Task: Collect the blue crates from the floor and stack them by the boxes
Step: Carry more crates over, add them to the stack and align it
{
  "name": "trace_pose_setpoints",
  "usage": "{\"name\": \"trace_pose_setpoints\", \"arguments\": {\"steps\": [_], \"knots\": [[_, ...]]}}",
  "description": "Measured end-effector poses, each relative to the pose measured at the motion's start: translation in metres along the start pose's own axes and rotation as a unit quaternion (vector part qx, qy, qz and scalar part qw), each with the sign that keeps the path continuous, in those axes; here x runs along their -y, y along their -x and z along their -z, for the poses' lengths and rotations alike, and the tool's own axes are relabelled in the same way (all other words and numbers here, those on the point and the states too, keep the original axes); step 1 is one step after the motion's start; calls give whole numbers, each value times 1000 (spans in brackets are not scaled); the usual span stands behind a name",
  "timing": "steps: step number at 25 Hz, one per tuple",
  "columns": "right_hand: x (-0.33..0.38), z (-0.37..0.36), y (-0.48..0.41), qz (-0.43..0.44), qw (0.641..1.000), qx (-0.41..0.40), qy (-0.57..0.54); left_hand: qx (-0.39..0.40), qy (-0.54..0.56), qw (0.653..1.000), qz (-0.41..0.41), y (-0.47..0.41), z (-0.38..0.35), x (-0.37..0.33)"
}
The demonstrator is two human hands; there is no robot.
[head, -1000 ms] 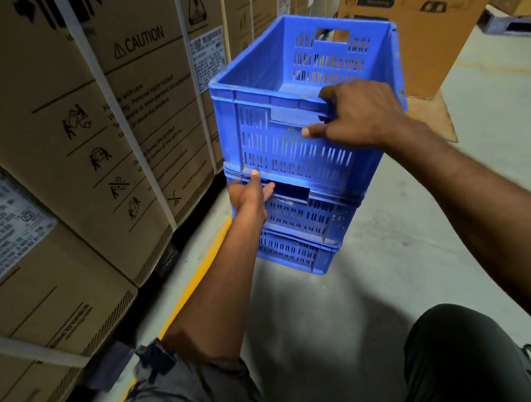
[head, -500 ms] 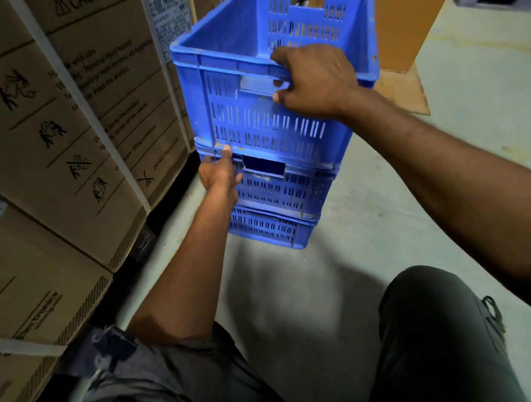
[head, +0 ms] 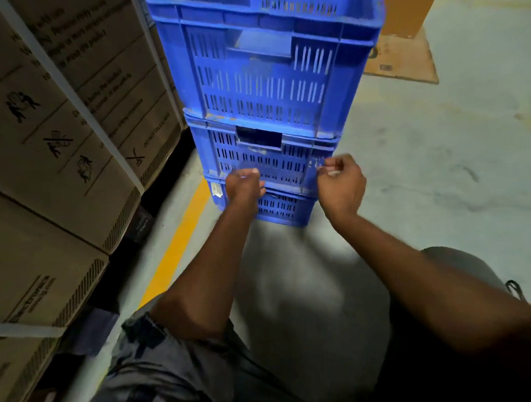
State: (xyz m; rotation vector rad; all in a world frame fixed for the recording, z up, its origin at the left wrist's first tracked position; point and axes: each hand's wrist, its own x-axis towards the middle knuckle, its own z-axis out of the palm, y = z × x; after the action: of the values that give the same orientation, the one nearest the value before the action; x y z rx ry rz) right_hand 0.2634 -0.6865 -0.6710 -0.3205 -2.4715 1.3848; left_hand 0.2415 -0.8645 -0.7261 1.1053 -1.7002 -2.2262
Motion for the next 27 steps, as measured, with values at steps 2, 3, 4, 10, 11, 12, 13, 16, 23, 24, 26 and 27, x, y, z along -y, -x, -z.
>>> {"name": "trace_pose_setpoints", "arguments": {"steps": [2,3,4,10,11,12,13,16,23,24,26,27], "knots": [[-32,-19,-4,-187,978,47,-73,15,9,999,39,-15,3,32],[-41,-26,-6,-267,951,64,-142,20,10,999,43,-19,2,45],[-47,-31,-8,-330,918,69,-209,19,4,999,39,-22,1,55],[-90,-56,-22,-336,921,80,-182,130,43,990,-32,-26,-20,86],[-96,-59,-24,-337,921,85,-178,139,49,989,-25,-24,-26,87],[-95,-59,-25,-340,918,89,-184,135,58,989,-22,-22,-30,89],[-94,-57,-27,-345,915,93,-189,126,65,989,-28,-20,-35,89],[-94,-57,-37,-331,915,75,-217,120,73,988,-63,-12,-48,91],[-89,-56,-35,-252,947,103,-171,75,86,993,-34,-2,-58,92],[-90,-56,-31,-210,964,91,-139,64,85,994,-14,-3,-58,91],[-93,-56,-23,-124,988,78,-56,41,80,996,19,-6,-56,87],[-95,-56,-22,-86,994,72,-8,33,82,996,32,-7,-56,84]]}}
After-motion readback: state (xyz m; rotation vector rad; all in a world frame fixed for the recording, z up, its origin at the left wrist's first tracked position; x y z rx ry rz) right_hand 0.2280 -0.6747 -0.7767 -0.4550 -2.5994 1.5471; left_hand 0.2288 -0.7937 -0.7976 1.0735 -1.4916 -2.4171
